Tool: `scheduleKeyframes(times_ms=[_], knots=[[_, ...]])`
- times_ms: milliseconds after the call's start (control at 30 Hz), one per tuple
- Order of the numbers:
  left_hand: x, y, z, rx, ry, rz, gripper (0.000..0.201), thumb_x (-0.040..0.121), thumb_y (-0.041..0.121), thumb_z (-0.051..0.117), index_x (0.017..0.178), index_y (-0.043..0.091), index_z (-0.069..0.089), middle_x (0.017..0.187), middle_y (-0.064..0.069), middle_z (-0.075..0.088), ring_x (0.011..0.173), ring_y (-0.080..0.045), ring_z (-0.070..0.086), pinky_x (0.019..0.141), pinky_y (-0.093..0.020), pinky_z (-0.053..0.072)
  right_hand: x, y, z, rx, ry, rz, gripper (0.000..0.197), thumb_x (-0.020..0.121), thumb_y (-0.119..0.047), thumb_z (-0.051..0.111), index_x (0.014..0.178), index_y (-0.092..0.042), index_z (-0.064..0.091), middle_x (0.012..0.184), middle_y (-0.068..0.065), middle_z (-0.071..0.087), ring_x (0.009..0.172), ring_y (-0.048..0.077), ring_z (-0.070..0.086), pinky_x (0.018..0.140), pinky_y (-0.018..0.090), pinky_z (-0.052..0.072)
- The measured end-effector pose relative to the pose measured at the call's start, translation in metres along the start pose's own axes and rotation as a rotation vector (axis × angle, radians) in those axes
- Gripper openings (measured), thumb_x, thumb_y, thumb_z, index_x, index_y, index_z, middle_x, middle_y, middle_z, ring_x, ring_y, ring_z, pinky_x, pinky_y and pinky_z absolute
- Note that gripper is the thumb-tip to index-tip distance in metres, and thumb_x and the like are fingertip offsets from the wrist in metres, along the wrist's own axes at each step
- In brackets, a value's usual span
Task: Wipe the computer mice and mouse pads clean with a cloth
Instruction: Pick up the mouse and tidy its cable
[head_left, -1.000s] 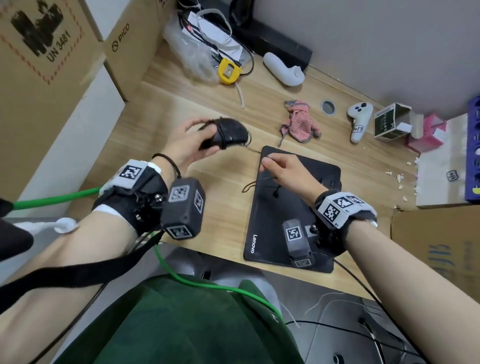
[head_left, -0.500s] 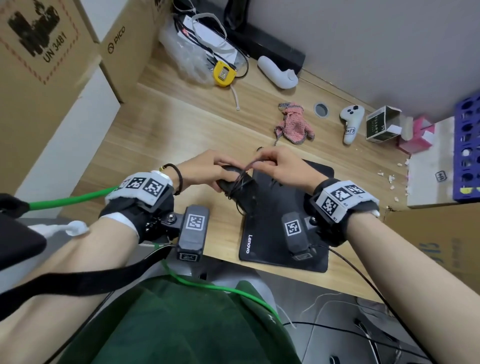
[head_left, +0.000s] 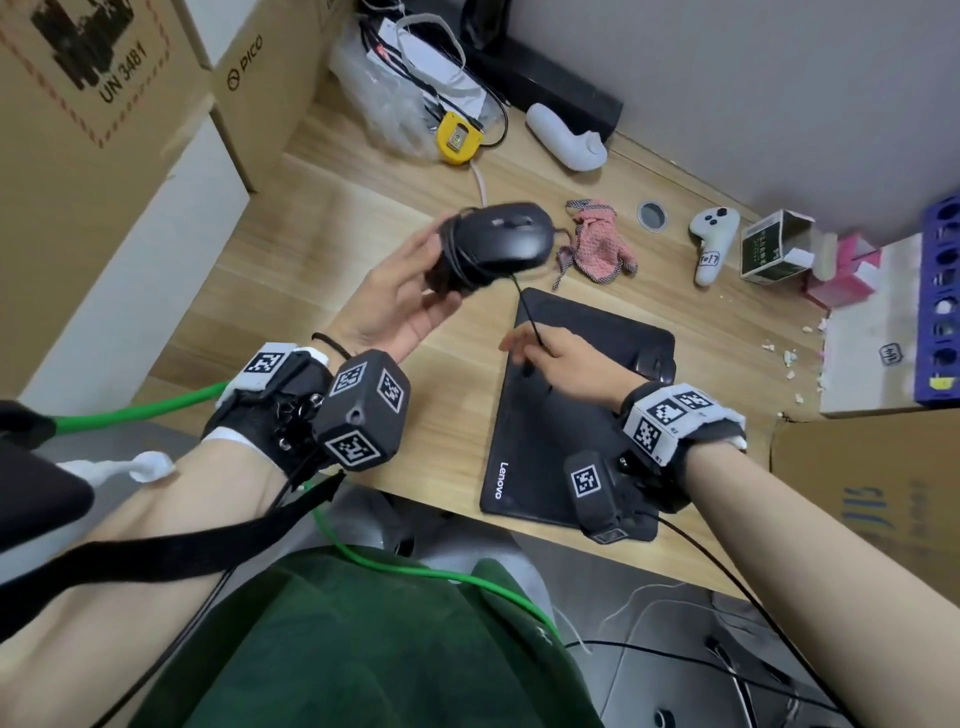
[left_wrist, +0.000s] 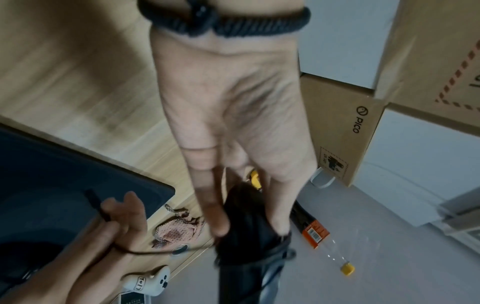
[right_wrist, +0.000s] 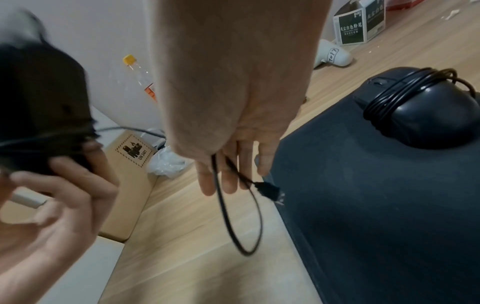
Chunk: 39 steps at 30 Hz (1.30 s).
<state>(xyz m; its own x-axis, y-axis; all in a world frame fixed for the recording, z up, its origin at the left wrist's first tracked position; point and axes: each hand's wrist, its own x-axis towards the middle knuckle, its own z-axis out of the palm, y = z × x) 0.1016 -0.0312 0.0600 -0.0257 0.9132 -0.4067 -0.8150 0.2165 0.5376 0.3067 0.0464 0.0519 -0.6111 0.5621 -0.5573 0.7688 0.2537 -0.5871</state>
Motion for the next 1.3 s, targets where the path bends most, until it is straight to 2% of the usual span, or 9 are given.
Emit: scheduleKeyframes(times_ms=[133, 333, 567, 633, 733, 867, 1000, 1100, 1300], knots=[[0.005, -0.001, -0.009, -0.006, 0.218, 0.123, 0.035, 0.096, 0.020, 0.053, 0.130, 0.017, 0.056, 0.123, -0.012, 0.056, 0.085, -0.019, 0.063, 0.063, -0.017, 0.053, -0.002, 0.002, 0.006, 0.236, -0.046, 0.097, 0.026, 0.103, -0.010, 0.030, 0.112, -0.018, 0.053, 0.104, 0.002, 0.066, 0.093, 0.017, 0.058, 0.094, 0.037, 0.048], [0.007, 0.004, -0.012, -0.108, 0.377, 0.241, 0.025, 0.096, 0.016, 0.054, 0.121, 0.018, 0.059, 0.114, -0.011, 0.062, 0.089, -0.024, 0.065, 0.064, -0.019, 0.054, -0.011, 0.014, 0.004, 0.378, 0.000, 0.181, 0.029, 0.103, -0.005, 0.025, 0.105, -0.010, 0.054, 0.088, 0.007, 0.070, 0.079, 0.019, 0.069, 0.083, 0.032, 0.053], [0.006, 0.010, -0.007, -0.009, 0.291, 0.202, 0.023, 0.096, 0.016, 0.053, 0.117, 0.020, 0.061, 0.115, -0.012, 0.060, 0.091, -0.025, 0.063, 0.065, -0.019, 0.053, -0.014, 0.030, -0.003, 0.381, -0.050, 0.509, 0.025, 0.100, -0.012, 0.030, 0.090, -0.014, 0.053, 0.077, 0.006, 0.070, 0.069, 0.019, 0.064, 0.073, 0.029, 0.050], [0.006, 0.008, -0.003, 0.110, 0.182, 0.098, 0.026, 0.095, 0.016, 0.053, 0.120, 0.022, 0.061, 0.120, -0.011, 0.057, 0.093, -0.024, 0.062, 0.066, -0.019, 0.054, -0.009, 0.031, -0.005, 0.248, -0.081, 0.492, 0.022, 0.099, -0.008, 0.037, 0.106, -0.010, 0.057, 0.095, 0.006, 0.067, 0.082, 0.016, 0.060, 0.074, 0.027, 0.044], [0.006, 0.004, 0.003, 0.300, 0.008, -0.028, 0.028, 0.094, 0.015, 0.054, 0.120, 0.023, 0.062, 0.120, -0.006, 0.057, 0.086, -0.019, 0.062, 0.064, -0.018, 0.054, -0.002, 0.017, -0.019, 0.096, -0.009, 0.299, 0.048, 0.094, -0.006, 0.048, 0.142, -0.008, 0.041, 0.141, 0.008, 0.048, 0.132, 0.022, 0.045, 0.108, 0.030, 0.035], [0.007, -0.001, 0.015, 0.332, -0.128, -0.081, 0.027, 0.095, 0.015, 0.053, 0.118, 0.025, 0.063, 0.115, 0.002, 0.061, 0.080, -0.012, 0.063, 0.065, -0.019, 0.054, -0.002, -0.023, -0.028, 0.462, 0.134, 0.015, 0.040, 0.090, 0.007, 0.057, 0.129, 0.000, 0.052, 0.117, 0.003, 0.060, 0.098, 0.011, 0.060, 0.087, 0.012, 0.048], [0.011, 0.005, 0.020, 0.209, -0.079, -0.033, 0.025, 0.094, 0.016, 0.053, 0.110, 0.027, 0.067, 0.106, 0.003, 0.064, 0.079, -0.012, 0.062, 0.065, -0.020, 0.054, 0.007, -0.043, -0.022, 0.694, 0.085, -0.084, 0.017, 0.095, 0.004, 0.049, 0.109, 0.000, 0.058, 0.096, 0.016, 0.063, 0.090, 0.027, 0.062, 0.091, 0.035, 0.052], [0.016, 0.008, 0.016, 0.210, 0.027, 0.061, 0.024, 0.095, 0.014, 0.054, 0.115, 0.021, 0.064, 0.109, -0.006, 0.062, 0.082, -0.018, 0.062, 0.064, -0.019, 0.054, 0.012, -0.041, -0.015, 0.690, 0.009, -0.025, 0.023, 0.104, -0.015, 0.037, 0.085, -0.010, 0.051, 0.061, 0.002, 0.038, 0.053, 0.017, 0.045, 0.070, 0.035, 0.051], [0.024, 0.013, 0.010, 0.101, 0.317, 0.239, 0.028, 0.093, 0.013, 0.059, 0.121, 0.016, 0.060, 0.111, -0.008, 0.063, 0.087, -0.021, 0.066, 0.069, -0.021, 0.056, 0.003, -0.024, 0.004, 0.425, -0.060, 0.081, 0.033, 0.104, -0.024, 0.034, 0.075, -0.016, 0.051, 0.053, -0.007, 0.034, 0.042, 0.007, 0.031, 0.046, 0.023, 0.033]])
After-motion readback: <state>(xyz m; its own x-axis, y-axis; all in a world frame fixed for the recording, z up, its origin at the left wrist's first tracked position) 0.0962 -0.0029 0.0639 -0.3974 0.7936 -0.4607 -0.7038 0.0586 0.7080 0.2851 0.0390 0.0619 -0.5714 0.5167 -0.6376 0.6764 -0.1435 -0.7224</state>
